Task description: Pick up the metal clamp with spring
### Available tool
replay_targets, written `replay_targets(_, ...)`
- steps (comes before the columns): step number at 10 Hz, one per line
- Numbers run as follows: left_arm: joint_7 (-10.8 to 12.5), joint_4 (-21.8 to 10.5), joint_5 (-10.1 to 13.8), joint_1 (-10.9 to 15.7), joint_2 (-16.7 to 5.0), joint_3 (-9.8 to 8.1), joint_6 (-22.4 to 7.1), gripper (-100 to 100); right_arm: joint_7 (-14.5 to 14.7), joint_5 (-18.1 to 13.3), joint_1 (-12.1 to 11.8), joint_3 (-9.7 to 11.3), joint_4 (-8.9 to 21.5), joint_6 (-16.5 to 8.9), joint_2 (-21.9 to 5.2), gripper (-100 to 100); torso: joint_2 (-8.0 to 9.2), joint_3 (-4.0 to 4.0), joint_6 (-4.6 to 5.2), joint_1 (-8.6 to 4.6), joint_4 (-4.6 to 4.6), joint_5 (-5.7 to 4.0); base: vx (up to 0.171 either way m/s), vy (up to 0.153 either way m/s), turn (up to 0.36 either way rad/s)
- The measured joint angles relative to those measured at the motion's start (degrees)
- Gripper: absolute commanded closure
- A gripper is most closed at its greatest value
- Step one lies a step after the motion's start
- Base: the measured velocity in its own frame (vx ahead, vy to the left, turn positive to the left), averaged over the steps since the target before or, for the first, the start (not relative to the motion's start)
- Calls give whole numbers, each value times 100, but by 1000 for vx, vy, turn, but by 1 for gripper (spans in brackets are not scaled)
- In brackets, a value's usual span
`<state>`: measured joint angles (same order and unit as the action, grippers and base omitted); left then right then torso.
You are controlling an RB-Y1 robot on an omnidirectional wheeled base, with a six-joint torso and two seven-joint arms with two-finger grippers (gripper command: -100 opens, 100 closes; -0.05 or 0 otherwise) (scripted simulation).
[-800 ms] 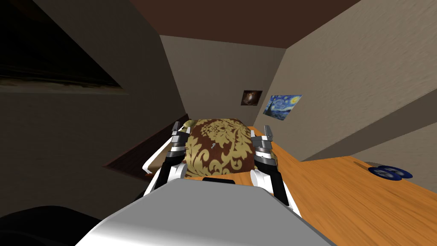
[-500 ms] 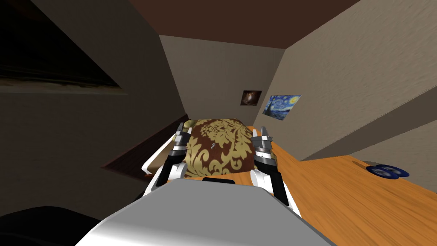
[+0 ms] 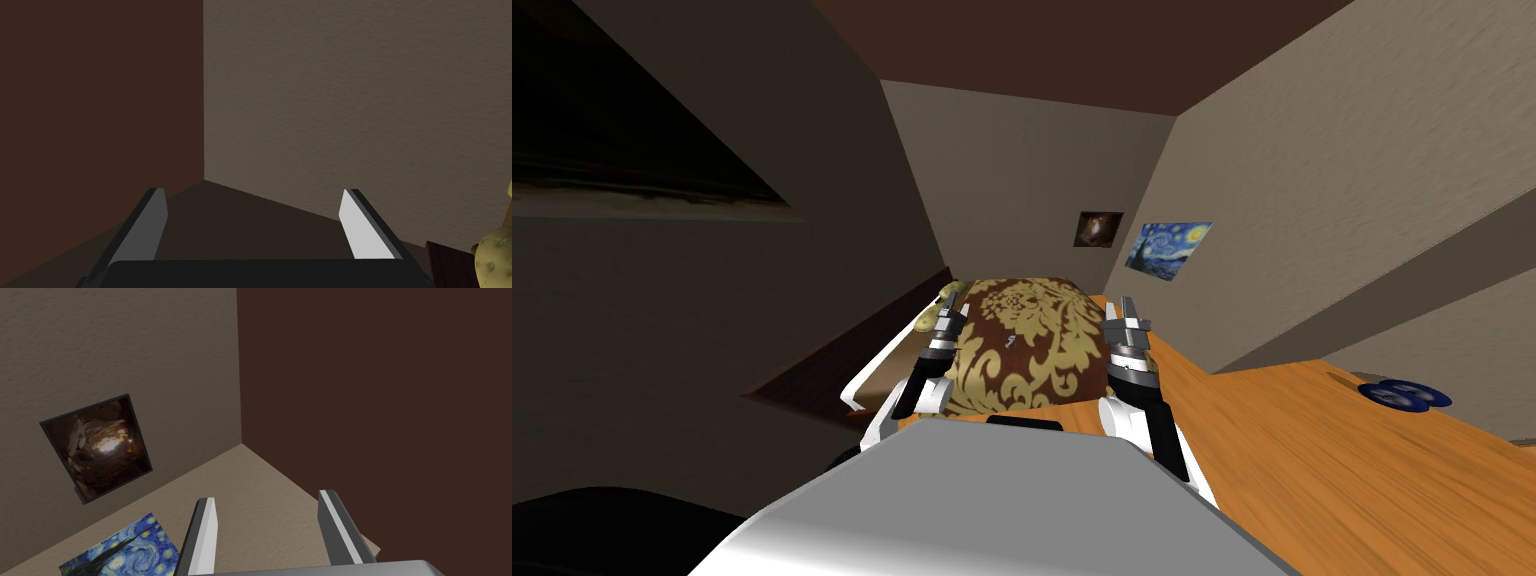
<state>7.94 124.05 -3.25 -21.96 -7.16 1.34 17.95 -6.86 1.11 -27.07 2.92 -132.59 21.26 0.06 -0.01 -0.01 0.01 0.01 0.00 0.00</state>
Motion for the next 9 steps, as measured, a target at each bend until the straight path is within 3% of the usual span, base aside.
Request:
replay_targets(2,6,-320,9,289,-114,7,-206,-100,0,0,0,0,0,0,0,0,-1,-1,0,1,0,0,-2,2,-29)
replay_targets(3,20,-433,21,297,-157,5,-226,-100,0,0,0,0,0,0,0,0,0,0,-2,1,0,0,-3,1,-27)
replay_targets(5,-11,-823,-4,632,-151,46,-379,-100,0,0,0,0,0,0,0,0,-2,-1,1,-1,0,0,-3,2,-32)
replay_targets(9,7,-1494,20,966,-228,58,-567,-100,0,0,0,0,0,0,0,0,0,0,-2,1,0,0,-3,1,-32)
